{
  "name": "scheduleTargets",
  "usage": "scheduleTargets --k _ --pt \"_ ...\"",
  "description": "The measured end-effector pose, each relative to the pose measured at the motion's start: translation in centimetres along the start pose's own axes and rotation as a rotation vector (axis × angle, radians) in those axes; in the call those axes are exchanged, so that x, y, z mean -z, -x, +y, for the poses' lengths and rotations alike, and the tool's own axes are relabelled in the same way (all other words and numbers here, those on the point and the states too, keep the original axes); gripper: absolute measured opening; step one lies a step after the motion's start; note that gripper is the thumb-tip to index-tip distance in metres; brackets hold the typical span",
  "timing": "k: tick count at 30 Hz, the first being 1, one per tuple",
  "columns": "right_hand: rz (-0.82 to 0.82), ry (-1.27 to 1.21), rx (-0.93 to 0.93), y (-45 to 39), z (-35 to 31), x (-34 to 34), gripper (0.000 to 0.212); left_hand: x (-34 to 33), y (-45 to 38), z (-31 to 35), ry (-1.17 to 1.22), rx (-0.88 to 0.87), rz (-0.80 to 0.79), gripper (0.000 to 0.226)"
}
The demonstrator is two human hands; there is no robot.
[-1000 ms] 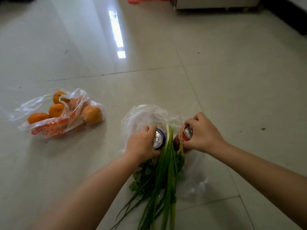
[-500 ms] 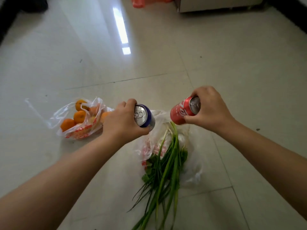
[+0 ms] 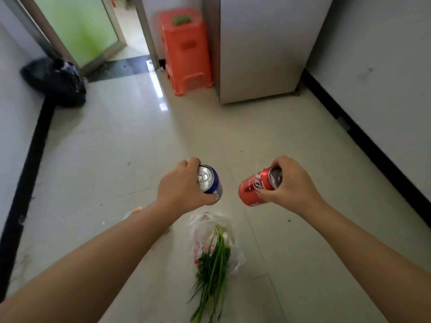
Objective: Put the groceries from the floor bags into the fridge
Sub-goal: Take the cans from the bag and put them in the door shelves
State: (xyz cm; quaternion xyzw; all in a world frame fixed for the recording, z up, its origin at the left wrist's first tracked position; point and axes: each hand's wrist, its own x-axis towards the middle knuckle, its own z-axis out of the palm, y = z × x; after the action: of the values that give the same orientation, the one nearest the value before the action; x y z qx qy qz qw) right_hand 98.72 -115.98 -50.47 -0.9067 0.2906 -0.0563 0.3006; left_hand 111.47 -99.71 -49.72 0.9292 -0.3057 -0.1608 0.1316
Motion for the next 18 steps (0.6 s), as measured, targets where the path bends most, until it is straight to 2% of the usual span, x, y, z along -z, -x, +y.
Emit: scheduleTargets --k 6,10,13,18 --pt "0.160 -0.034 0.072 -0.9 -4.6 19.8 0.052 15.1 -0.4 13.9 0.084 -0.122 0.197 0.067" --pt "0.340 -0.092 0.138 -1.0 -6.0 30.9 0.049 22.3 0.0 22.8 0.179 -0.227 0.380 0.065" --pt "0.459 -0.138 0.165 -1.4 -6.3 37.1 0.053 26.2 0.0 28.2 0.280 -0.299 0.488 0.064" --pt "0.534 -0.177 0.211 -4.3 -5.9 44.2 0.056 30.6 -2.5 34.0 0.312 -0.397 0.571 0.067"
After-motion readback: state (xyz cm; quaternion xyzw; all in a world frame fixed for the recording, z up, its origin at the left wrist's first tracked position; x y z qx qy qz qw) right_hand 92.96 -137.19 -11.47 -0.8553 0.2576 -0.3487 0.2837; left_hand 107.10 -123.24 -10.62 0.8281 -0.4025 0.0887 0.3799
